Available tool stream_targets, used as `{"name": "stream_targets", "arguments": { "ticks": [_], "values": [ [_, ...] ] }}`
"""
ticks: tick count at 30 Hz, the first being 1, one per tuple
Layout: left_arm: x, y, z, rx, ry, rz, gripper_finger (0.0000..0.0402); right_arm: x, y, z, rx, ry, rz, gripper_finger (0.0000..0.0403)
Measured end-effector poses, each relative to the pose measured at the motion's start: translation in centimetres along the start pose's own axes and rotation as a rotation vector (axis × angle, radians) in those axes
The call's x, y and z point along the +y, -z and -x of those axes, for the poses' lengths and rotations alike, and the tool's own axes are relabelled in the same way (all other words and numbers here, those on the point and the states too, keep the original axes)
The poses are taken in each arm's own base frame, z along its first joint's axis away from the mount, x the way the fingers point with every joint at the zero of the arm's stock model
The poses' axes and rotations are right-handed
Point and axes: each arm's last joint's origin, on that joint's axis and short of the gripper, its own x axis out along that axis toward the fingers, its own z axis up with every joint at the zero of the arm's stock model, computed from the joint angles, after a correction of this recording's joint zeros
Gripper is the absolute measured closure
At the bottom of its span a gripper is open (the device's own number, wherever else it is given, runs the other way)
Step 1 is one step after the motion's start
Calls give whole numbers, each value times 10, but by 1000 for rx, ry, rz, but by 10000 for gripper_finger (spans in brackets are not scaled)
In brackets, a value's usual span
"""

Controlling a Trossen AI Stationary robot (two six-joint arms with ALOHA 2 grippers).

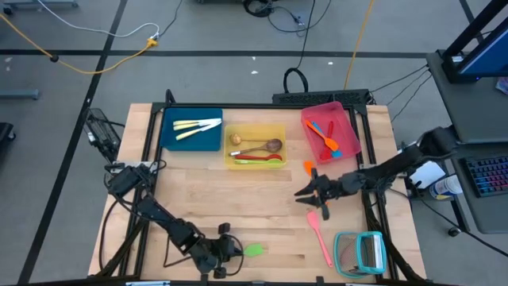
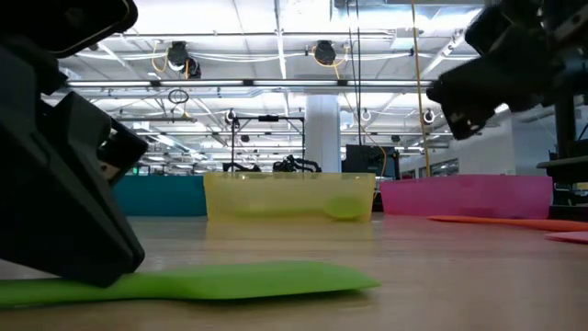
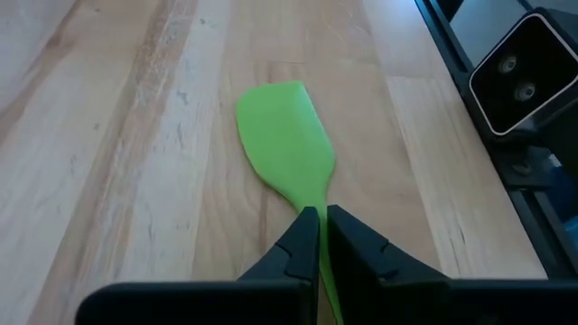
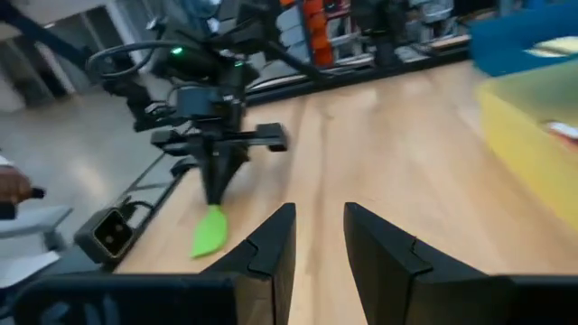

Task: Pick & Place Kitchen Items
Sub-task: Put the green spatula into the red bin

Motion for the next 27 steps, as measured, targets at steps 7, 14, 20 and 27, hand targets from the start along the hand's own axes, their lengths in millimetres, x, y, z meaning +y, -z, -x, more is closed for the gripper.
{"name": "stream_targets", "arguments": {
  "ticks": [7, 14, 20, 27],
  "values": [
    [4, -3, -2, -22, -7, 14, 381, 27, -5, -48, 105, -36, 54, 314],
    [7, -6, -4, -2, 25, -9, 337, 57, 7, -90, 187, -100, 223, 314],
    [0, -4, -2, -5, 53, 29, 256, 70, 23, -113, 212, -140, 378, 314],
    [-13, 12, 8, -21, -25, -60, 246, 70, 33, -123, 192, -142, 336, 314]
  ]
}}
